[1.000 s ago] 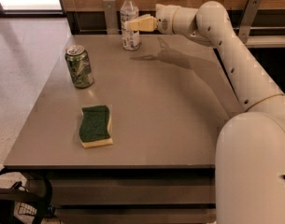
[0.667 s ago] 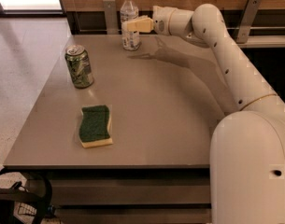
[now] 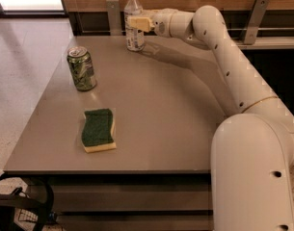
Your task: Pick blue plastic bottle
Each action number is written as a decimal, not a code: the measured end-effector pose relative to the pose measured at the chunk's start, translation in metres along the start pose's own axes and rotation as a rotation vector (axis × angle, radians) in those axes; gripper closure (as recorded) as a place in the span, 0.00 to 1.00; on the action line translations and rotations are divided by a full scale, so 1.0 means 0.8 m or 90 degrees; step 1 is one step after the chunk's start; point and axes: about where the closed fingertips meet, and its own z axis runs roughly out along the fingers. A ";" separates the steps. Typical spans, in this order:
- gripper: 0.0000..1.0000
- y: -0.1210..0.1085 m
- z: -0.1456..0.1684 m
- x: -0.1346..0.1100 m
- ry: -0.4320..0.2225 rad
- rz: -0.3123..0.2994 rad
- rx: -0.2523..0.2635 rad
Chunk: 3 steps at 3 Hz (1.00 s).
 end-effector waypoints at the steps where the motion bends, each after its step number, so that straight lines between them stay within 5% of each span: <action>1: 0.94 0.003 0.005 0.001 0.001 0.001 -0.004; 3: 1.00 0.005 0.003 -0.002 0.001 -0.002 -0.002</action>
Offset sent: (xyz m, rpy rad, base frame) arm 0.0000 0.0028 -0.0008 0.0002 0.0012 0.0034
